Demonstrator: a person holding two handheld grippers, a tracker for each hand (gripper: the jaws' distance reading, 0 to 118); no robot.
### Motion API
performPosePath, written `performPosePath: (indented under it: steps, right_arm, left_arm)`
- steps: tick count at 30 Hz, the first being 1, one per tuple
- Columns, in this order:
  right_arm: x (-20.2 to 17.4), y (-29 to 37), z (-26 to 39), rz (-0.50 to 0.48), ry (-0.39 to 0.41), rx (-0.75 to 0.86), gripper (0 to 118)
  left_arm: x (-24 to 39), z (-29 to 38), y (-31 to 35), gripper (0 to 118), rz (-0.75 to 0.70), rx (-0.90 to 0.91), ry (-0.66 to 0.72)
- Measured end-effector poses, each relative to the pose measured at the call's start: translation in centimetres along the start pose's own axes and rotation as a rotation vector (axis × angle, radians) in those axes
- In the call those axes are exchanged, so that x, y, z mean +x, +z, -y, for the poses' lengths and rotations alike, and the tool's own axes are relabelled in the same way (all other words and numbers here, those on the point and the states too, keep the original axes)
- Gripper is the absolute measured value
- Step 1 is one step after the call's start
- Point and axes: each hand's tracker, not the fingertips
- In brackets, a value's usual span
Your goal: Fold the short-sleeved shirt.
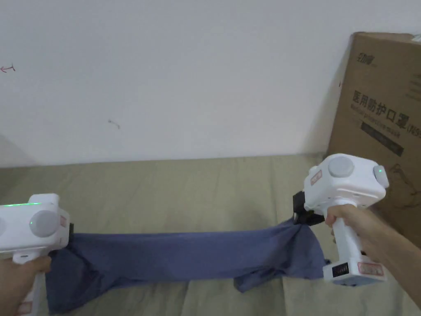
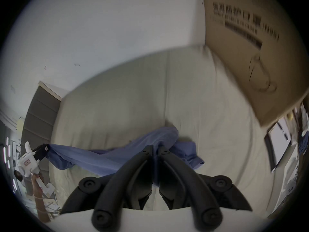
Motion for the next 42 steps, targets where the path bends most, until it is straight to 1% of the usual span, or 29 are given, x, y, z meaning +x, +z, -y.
performPosePath:
  steps: [2, 4, 8, 11, 13, 14, 16, 17, 19, 21, 24, 26, 27, 29, 31, 35, 36, 37, 38, 39, 40, 41, 42]
  right_arm:
    - [0.7, -1.0, 1.7, 0.002, 0.002, -0.019, 5]
    - [1.4, -0.6, 3.6, -0.017, 0.011, -0.024, 5]
    - [3.1, 2.3, 8.7, -0.076, 0.012, -0.004, 5]
    - [3.6, 5.4, 13.4, -0.083, 0.071, 0.021, 5]
    - [4.0, 7.6, 16.9, -0.097, 0.087, 0.021, 5]
    - [4.1, 9.1, 19.4, -0.114, 0.123, 0.048, 5]
    - [4.3, 11.5, 23.7, -0.113, 0.119, 0.049, 5]
    - [4.4, 12.7, 26.2, -0.114, 0.137, 0.065, 5]
    - [5.0, 14.2, 30.1, -0.112, 0.134, 0.059, 5]
    - [5.2, 16.0, 34.3, -0.1, 0.123, 0.07, 5]
    - [5.5, 17.9, 39.6, -0.087, 0.106, 0.084, 5]
    - [5.9, 18.7, 42.7, -0.094, 0.121, 0.073, 5]
    - [5.9, 18.9, 44.0, -0.079, 0.123, 0.053, 5]
    - [6.6, 19.2, 46.6, -0.072, 0.116, 0.042, 5]
    - [8.0, 18.9, 48.7, -0.094, 0.063, 0.004, 5]
    - [9.6, 18.4, 51.2, -0.084, 0.049, -0.021, 5]
    - [9.7, 18.3, 51.4, -0.085, 0.035, -0.02, 5]
    - [9.9, 18.1, 51.4, -0.105, 0.013, -0.018, 5]
    - [10.0, 18.0, 51.4, -0.103, 0.012, -0.012, 5]
    - [9.8, 17.8, 51.3, -0.092, 0.007, -0.002, 5]
    - [9.8, 17.7, 51.2, -0.091, 0.001, 0.005, 6]
    - [9.9, 17.7, 51.0, -0.095, -0.003, 0.01, 8]
    - [9.9, 17.8, 50.9, -0.098, -0.003, 0.011, 23]
  left_arm:
    - [-0.6, 1.6, 0.4, 2, 0.013, -0.008, 0.018]
    - [-1.5, 3.0, 1.4, 2, 0.027, -0.003, 0.041]
    - [-3.4, 6.4, 5.8, 2, 0.06, 0.038, 0.008]
    - [-4.5, 9.8, 9.8, 2, 0.074, 0.061, -0.016]
    - [-5.0, 12.5, 12.7, 2, 0.081, 0.078, -0.027]
    - [-5.4, 14.1, 14.1, 2, 0.079, 0.085, -0.037]
    - [-6.1, 17.0, 16.8, 2, 0.071, 0.095, -0.052]
    - [-6.5, 18.5, 18.3, 2, 0.063, 0.078, -0.077]
    - [-7.5, 21.8, 20.6, 2, 0.048, 0.09, -0.109]
    - [-8.4, 25.5, 23.2, 2, 0.033, 0.08, -0.107]
    - [-9.9, 30.3, 24.8, 2, 0.036, 0.035, -0.129]
    - [-10.5, 33.5, 26.2, 2, 0.017, 0.016, -0.114]
    - [-10.9, 34.8, 26.6, 2, 0.026, 0.003, -0.102]
    - [-11.5, 37.4, 27.3, 2, 0.036, -0.029, -0.082]
    - [-11.7, 39.8, 27.9, 2, 0.02, -0.049, -0.095]
    - [-12.3, 42.1, 28.1, 2, 0.031, -0.073, -0.094]
    - [-12.3, 42.3, 28.0, 2, 0.035, -0.072, -0.077]
    - [-12.3, 42.5, 27.8, 2, 0.033, -0.059, -0.034]
    - [-12.0, 42.6, 27.5, 3, 0.033, -0.042, -0.027]
    - [-11.7, 42.5, 27.2, 9, 0.021, -0.049, -0.035]
    - [-11.6, 42.3, 27.1, 24, 0.01, -0.055, -0.012]
    - [-11.7, 42.2, 27.1, 45, 0.01, -0.053, 0.004]
    - [-11.8, 42.3, 27.5, 73, 0.035, -0.055, 0.034]
